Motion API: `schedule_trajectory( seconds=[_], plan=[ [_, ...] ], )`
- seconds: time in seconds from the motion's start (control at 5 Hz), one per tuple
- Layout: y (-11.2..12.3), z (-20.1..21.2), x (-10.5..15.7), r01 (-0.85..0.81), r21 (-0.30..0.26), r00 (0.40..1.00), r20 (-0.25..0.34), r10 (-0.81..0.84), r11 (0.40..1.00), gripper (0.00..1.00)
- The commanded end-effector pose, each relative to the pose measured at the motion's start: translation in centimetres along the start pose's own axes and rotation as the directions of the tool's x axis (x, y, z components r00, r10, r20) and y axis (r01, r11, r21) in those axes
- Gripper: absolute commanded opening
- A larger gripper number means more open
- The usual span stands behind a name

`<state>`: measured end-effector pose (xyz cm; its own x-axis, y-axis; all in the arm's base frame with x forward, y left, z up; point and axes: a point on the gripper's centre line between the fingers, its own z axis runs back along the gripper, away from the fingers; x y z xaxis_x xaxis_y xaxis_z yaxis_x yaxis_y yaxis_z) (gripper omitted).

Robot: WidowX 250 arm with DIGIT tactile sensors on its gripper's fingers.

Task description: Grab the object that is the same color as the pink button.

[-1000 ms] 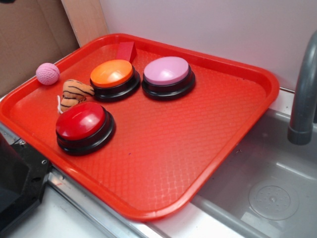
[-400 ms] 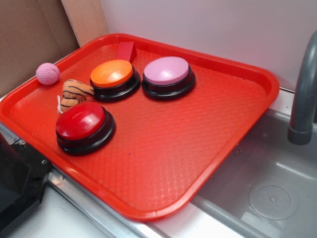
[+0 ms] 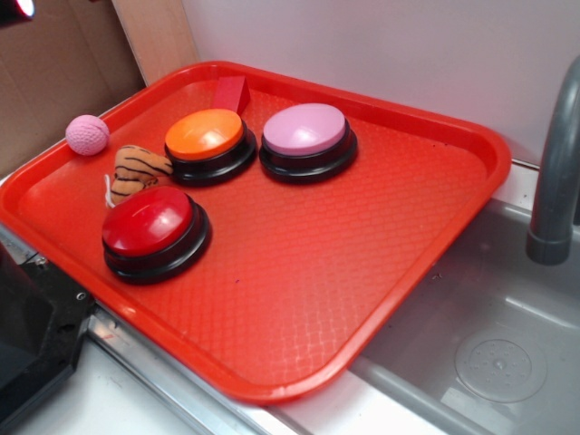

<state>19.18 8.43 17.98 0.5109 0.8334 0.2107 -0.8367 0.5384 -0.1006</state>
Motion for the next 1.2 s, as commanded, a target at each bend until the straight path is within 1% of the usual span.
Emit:
schedule_trajectory(
  seconds=[0.0, 0.2, 0.4, 0.6, 0.8, 1.0],
  plan=[
    [3.6, -3.7, 4.0, -0.276, 0.036, 0.947, 0.181, 0.265, 0.960, 1.00],
    [5.0, -6.2, 4.4, -0.332, 0.056, 0.926, 0.211, 0.314, 0.942, 1.00],
    [6.7, -9.2, 5.0, -0.354, 0.121, 0.916, 0.246, 0.317, 0.927, 1.00],
    [7.9, -11.2, 5.2, -0.351, 0.159, 0.920, 0.241, 0.309, 0.923, 1.00],
    [8.5, -12.8, 5.5, -0.349, 0.183, 0.918, 0.262, 0.296, 0.919, 1.00],
    [8.7, -14.0, 5.1, -0.346, 0.182, 0.919, 0.261, 0.294, 0.920, 1.00]
  ],
)
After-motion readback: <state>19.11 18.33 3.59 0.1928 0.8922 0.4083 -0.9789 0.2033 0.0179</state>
